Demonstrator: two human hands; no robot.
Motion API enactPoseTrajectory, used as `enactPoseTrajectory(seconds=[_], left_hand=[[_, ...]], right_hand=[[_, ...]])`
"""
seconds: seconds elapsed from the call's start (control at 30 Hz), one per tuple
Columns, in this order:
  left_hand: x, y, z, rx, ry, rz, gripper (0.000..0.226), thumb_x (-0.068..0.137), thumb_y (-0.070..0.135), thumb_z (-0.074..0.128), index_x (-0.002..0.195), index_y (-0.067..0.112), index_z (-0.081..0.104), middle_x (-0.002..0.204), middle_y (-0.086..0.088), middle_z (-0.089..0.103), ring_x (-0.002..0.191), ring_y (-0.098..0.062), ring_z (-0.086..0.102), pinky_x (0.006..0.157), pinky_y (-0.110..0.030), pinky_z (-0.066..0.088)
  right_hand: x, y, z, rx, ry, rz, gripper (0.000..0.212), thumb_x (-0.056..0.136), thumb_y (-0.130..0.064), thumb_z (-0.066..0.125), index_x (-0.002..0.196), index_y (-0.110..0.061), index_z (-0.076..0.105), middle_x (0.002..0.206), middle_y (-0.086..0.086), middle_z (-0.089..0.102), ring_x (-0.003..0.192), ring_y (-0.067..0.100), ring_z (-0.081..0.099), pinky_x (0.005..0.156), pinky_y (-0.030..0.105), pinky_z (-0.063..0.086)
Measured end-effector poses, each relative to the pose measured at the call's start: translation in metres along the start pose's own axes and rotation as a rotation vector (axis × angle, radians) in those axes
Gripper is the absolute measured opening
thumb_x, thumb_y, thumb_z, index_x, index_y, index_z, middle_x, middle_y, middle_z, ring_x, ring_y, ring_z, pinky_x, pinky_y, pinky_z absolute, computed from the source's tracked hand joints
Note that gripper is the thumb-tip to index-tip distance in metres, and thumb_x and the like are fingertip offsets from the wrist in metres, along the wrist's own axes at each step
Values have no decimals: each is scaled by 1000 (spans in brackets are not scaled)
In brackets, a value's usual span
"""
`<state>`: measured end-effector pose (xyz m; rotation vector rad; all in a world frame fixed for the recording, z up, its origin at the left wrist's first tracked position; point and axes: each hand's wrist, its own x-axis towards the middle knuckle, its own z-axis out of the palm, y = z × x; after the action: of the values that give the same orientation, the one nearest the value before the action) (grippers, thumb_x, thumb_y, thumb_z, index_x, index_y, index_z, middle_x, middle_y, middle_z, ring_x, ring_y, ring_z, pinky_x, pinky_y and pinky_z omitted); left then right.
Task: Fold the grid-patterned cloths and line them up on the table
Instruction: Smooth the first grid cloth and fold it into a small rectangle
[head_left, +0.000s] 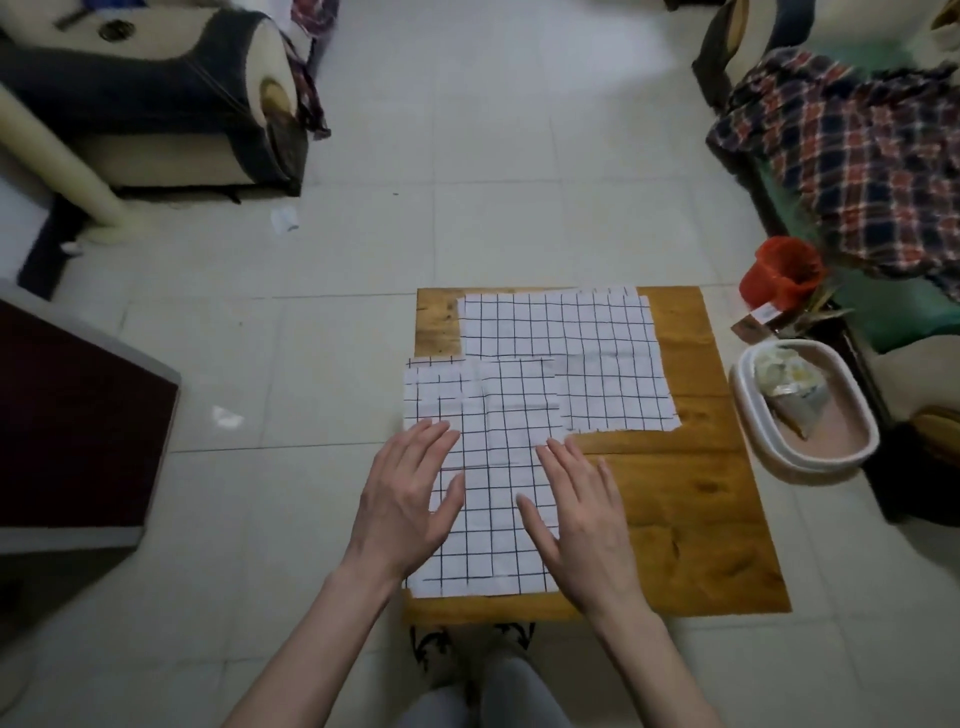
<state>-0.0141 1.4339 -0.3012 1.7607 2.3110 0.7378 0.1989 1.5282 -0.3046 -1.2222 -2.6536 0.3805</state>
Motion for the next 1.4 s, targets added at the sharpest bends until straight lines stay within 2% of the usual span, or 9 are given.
enactPoseTrajectory(seconds=[0.33, 0.47, 0.67, 0.83, 0.97, 1.07, 1.13, 1.27, 1.4], left_hand=[[-8, -48, 87, -16, -48, -80, 46, 101, 34, 50, 141, 13, 61, 145, -3, 59, 140, -20, 50, 116, -41, 42], [-14, -70, 137, -26, -81, -93, 46, 102, 34, 47, 141, 14, 61, 144, -2, 60, 139, -19, 50, 116, -43, 43], [-18, -108, 206, 25, -57, -52, 42, 96, 18, 64, 138, 11, 62, 142, -5, 62, 142, -23, 48, 119, -39, 36], [-18, -140, 254, 90, -1, -32, 38, 99, 21, 50, 132, 9, 65, 141, -7, 63, 139, -30, 51, 113, -42, 41], [-22, -163, 279, 160, -59, -12, 44, 103, 25, 45, 142, 8, 59, 150, -9, 55, 142, -32, 48, 111, -51, 45], [-28, -175, 290, 214, -127, -5, 51, 103, 28, 48, 152, 11, 49, 159, -8, 47, 147, -30, 43, 115, -51, 41], [-30, -180, 295, 237, -137, -1, 51, 104, 28, 50, 152, 11, 49, 160, -8, 45, 146, -30, 43, 115, -50, 40], [-32, -180, 301, 237, -79, 15, 46, 104, 26, 53, 147, 9, 55, 156, -8, 51, 142, -31, 47, 113, -49, 41], [-34, -178, 299, 198, -6, 15, 37, 102, 23, 60, 136, 10, 65, 146, -6, 60, 130, -30, 55, 111, -49, 41]], right_hand=[[15, 43, 74, -13, -92, -33, 59, 108, -51, 40, 158, -20, 38, 163, -2, 40, 156, 12, 24, 129, 44, 20], [25, 61, 120, -2, -103, -17, 59, 108, -50, 38, 158, -20, 39, 163, -2, 40, 155, 13, 26, 127, 45, 25], [37, 96, 192, -16, -149, -84, 58, 107, -48, 41, 157, -18, 40, 164, 0, 38, 155, 16, 29, 125, 47, 29], [50, 120, 243, -43, -174, -149, 58, 109, -48, 31, 158, -18, 38, 167, 0, 33, 155, 15, 28, 126, 47, 28], [59, 131, 280, -60, -183, -185, 57, 110, -40, 34, 161, -17, 32, 170, 1, 25, 158, 16, 21, 127, 47, 25], [58, 136, 302, -59, -173, -187, 60, 109, -35, 45, 163, -15, 27, 172, 2, 20, 159, 18, 17, 126, 50, 25], [55, 138, 314, -40, -171, -179, 61, 110, -38, 44, 164, -17, 25, 172, 1, 19, 160, 18, 14, 127, 50, 22], [51, 141, 327, 11, -141, -166, 59, 107, -44, 43, 160, -18, 37, 170, -1, 26, 159, 17, 17, 127, 50, 23], [53, 141, 326, 61, -37, -160, 46, 103, -40, 57, 144, -19, 60, 160, 0, 45, 152, 21, 37, 124, 50, 27]])
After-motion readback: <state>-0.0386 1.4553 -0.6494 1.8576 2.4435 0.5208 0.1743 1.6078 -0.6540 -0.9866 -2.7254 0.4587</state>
